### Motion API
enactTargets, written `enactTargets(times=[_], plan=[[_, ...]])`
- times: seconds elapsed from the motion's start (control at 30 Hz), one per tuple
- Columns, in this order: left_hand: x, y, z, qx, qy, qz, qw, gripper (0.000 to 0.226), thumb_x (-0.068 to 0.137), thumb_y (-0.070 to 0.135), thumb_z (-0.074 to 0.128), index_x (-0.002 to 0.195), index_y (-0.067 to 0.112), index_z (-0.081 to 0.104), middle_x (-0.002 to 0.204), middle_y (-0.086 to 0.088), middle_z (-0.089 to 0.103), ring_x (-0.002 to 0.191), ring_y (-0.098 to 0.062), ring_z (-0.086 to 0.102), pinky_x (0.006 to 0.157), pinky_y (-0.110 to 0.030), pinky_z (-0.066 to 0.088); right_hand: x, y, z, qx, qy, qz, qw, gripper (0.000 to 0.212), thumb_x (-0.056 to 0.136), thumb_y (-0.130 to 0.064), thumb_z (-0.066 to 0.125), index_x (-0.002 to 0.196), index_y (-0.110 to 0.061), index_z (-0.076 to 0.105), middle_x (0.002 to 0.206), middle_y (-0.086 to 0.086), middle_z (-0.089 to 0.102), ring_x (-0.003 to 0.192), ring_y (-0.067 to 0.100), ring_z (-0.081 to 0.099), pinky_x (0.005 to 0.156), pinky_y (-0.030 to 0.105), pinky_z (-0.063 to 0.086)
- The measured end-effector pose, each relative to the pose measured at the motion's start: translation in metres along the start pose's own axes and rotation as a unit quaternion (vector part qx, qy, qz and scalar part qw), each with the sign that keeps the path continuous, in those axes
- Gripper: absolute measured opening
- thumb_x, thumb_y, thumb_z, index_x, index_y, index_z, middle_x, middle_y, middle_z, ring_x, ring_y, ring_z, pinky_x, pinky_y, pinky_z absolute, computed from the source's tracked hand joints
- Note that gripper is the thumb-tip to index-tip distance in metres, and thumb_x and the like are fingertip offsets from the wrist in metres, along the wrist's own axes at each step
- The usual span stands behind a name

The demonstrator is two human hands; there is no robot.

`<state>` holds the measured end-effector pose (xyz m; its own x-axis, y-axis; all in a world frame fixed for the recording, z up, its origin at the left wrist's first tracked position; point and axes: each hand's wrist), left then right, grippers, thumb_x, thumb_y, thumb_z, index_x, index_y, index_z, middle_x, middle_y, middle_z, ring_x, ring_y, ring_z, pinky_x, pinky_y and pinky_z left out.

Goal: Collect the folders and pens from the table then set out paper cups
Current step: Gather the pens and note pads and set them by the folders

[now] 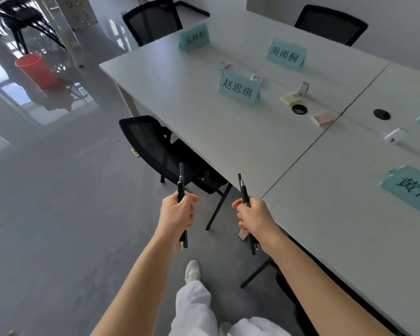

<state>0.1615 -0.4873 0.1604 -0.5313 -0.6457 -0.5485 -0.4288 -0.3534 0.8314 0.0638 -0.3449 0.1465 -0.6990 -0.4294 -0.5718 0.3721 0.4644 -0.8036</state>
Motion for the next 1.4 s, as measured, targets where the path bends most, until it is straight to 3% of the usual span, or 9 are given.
enactTargets(times=[0.27,0.43,0.6,0.87,1.07,1.2,1.3,1.33,1.4], plan=[[0.112,0.078,0.006,0.063,-0.055,0.025,0.996,0.024,0.094,0.003,0.042,0.078,0.005,0.060,0.050,0.002,0.039,0.038,-0.009,0.028,0.039,-0.021,0.021,0.082,-0.072,0.016,0.029,0.076,0.007,0.997,0.018,0.092,-0.008,0.039,0.090,-0.010,0.057,0.060,0.001,0.042,0.046,0.014,0.037,0.042,0.026,0.033],[0.166,0.122,0.033,0.091,-0.112,0.012,0.989,0.024,0.091,-0.001,0.042,0.076,0.005,0.059,0.041,0.007,0.034,0.033,-0.008,0.026,0.034,-0.017,0.020,0.117,-0.099,0.007,0.049,0.123,0.021,0.991,0.021,0.091,-0.006,0.037,0.087,-0.012,0.056,0.061,0.001,0.043,0.050,0.015,0.039,0.045,0.027,0.033],[0.211,0.152,0.074,0.150,-0.159,0.027,0.976,0.020,0.089,0.000,0.046,0.081,0.005,0.064,0.050,0.000,0.036,0.037,-0.011,0.029,0.038,-0.020,0.023,0.156,-0.115,-0.020,0.091,0.168,0.038,0.981,0.021,0.090,-0.005,0.036,0.088,-0.011,0.057,0.060,0.000,0.042,0.049,0.014,0.038,0.045,0.027,0.032],[0.286,0.195,0.173,0.201,-0.171,0.027,0.964,0.016,0.086,0.001,0.052,0.089,0.000,0.068,0.052,-0.001,0.038,0.038,-0.013,0.032,0.039,-0.019,0.025,0.240,-0.140,-0.095,0.149,0.215,0.064,0.963,0.022,0.087,-0.004,0.035,0.083,-0.013,0.055,0.057,-0.002,0.039,0.042,0.012,0.032,0.041,0.022,0.028],[0.342,0.229,0.273,0.277,-0.176,0.045,0.943,0.010,0.079,0.008,0.056,0.073,0.013,0.062,0.049,0.000,0.054,0.045,-0.015,0.039,0.047,-0.022,0.029,0.316,-0.156,-0.173,0.179,0.256,0.091,0.945,0.007,0.084,-0.007,0.047,0.078,-0.011,0.046,0.059,0.002,0.041,0.042,0.013,0.033,0.041,0.023,0.028],[0.380,0.243,0.344,0.346,-0.178,0.079,0.918,0.018,0.079,0.013,0.056,0.080,0.004,0.072,0.054,0.000,0.066,0.048,-0.010,0.047,0.041,-0.017,0.035,0.375,-0.157,-0.231,0.176,0.296,0.135,0.929,0.013,0.078,-0.007,0.053,0.070,-0.014,0.045,0.057,0.005,0.043,0.041,0.016,0.035,0.043,0.024,0.031],[0.409,0.246,0.392,0.396,-0.180,0.092,0.896,0.018,0.079,0.015,0.057,0.077,0.004,0.072,0.058,0.000,0.066,0.051,-0.011,0.051,0.042,-0.017,0.036,0.415,-0.147,-0.272,0.126,0.325,0.175,0.921,0.011,0.080,-0.015,0.059,0.075,-0.012,0.049,0.064,0.007,0.051,0.053,0.024,0.048,0.054,0.031,0.041],[0.419,0.245,0.405,0.416,-0.180,0.094,0.887,0.015,0.078,0.016,0.058,0.074,0.006,0.069,0.062,-0.002,0.066,0.053,-0.015,0.052,0.046,-0.019,0.038,0.426,-0.142,-0.284,0.096,0.333,0.193,0.918,0.012,0.083,-0.019,0.059,0.085,-0.009,0.053,0.072,0.010,0.056,0.063,0.027,0.055,0.060,0.033,0.046],[0.435,0.240,0.425,0.453,-0.176,0.106,0.868,0.014,0.076,0.018,0.057,0.063,0.013,0.056,0.062,-0.004,0.057,0.057,-0.023,0.049,0.052,-0.023,0.037,0.444,-0.132,-0.303,0.046,0.350,0.229,0.907,0.033,0.088,-0.027,0.058,0.112,-0.004,0.053,0.098,0.014,0.062,0.088,0.032,0.061,0.076,0.036,0.049]])
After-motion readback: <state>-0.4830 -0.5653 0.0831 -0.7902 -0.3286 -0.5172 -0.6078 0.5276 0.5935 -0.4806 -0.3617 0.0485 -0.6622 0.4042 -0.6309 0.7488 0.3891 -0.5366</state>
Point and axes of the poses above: each hand's wrist, its own x-axis towards the middle knuckle, its own z-axis out of the palm, y = z × x
